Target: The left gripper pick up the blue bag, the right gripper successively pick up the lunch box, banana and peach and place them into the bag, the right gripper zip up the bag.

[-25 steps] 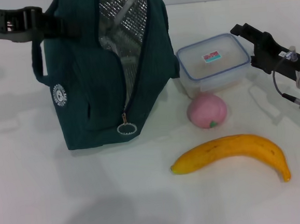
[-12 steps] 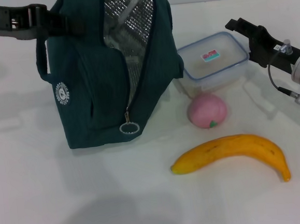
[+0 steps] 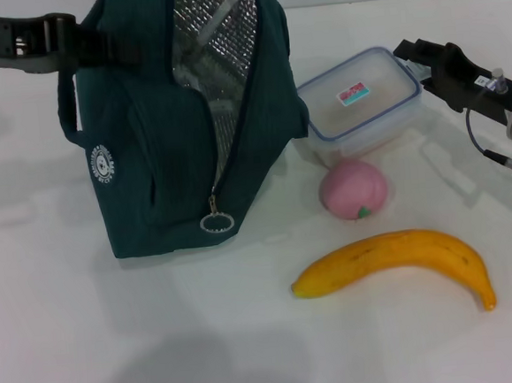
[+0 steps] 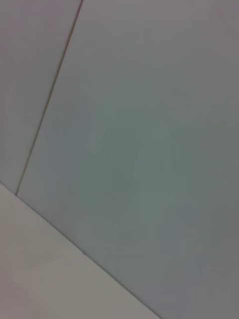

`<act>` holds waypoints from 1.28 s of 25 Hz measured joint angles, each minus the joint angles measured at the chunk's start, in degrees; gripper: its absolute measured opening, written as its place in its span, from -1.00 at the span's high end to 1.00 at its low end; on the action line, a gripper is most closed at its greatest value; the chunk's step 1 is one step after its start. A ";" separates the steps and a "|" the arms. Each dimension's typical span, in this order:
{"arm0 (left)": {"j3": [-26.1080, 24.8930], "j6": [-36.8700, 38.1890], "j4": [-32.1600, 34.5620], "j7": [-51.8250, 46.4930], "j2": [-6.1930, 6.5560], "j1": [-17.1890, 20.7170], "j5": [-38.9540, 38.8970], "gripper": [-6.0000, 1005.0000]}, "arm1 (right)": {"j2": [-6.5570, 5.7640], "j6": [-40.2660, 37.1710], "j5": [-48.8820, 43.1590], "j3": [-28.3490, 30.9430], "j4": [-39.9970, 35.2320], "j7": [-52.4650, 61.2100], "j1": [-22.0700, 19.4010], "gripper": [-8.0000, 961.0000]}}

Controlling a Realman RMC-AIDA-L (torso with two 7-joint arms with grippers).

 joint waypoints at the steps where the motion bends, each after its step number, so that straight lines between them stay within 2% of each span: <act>1: 0.00 0.03 0.00 0.07 0.00 0.00 0.00 0.93 | 0.00 0.00 0.00 0.00 0.09 0.00 0.02 -0.20; 5: 0.00 0.17 0.00 0.17 0.09 0.00 0.00 0.93 | 0.00 -0.02 -0.01 0.00 0.33 -0.02 0.03 0.14; 7: 0.02 0.30 0.00 0.22 0.10 0.00 0.01 0.93 | 0.00 -0.04 -0.01 0.00 0.35 -0.03 0.02 0.54; 13: 0.10 0.39 0.00 0.71 0.08 0.00 0.15 0.93 | 0.00 -0.55 -0.01 0.00 0.41 -0.66 -0.04 0.77; 23: 0.09 0.42 -2.50 0.89 0.08 0.25 0.30 0.93 | 0.00 -8.06 2.86 0.52 -0.10 -3.10 -3.76 0.79; 32: -0.12 0.01 -6.42 1.66 0.18 0.26 0.61 0.93 | 0.00 -21.49 10.56 0.58 -1.95 -4.86 -10.10 0.77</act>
